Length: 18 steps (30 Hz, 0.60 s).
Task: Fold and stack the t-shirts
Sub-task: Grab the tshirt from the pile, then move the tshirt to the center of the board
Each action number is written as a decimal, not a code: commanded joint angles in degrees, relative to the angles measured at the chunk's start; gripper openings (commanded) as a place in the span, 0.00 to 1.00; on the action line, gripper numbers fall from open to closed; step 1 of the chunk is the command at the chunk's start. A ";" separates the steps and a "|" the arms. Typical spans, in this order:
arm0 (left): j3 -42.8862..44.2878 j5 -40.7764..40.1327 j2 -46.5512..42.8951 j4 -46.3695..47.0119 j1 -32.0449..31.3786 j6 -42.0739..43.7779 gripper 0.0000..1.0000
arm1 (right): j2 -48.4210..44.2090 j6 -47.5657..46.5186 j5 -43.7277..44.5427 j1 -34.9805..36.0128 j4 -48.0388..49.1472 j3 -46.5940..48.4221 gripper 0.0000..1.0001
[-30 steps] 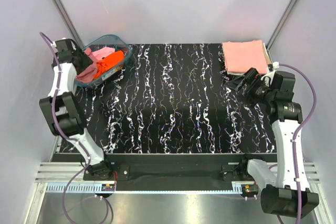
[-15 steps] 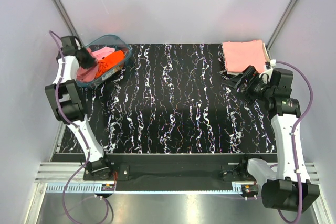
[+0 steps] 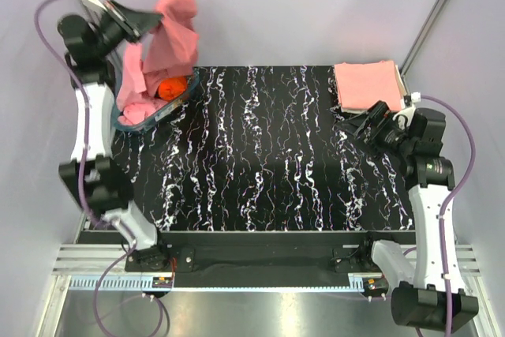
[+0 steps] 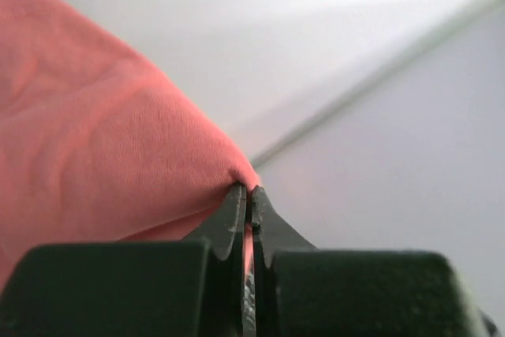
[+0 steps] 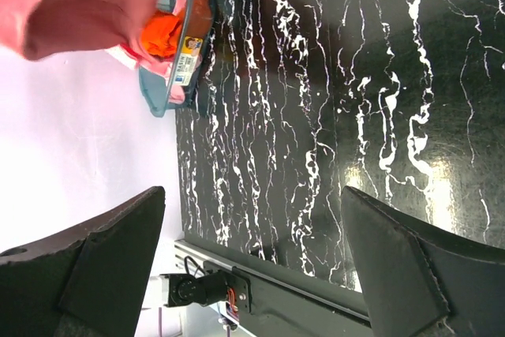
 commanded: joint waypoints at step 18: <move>-57.49 -13.89 -38.07 -33.61 -19.32 32.55 0.55 | 0.80 0.59 3.42 0.91 2.76 -10.26 0.98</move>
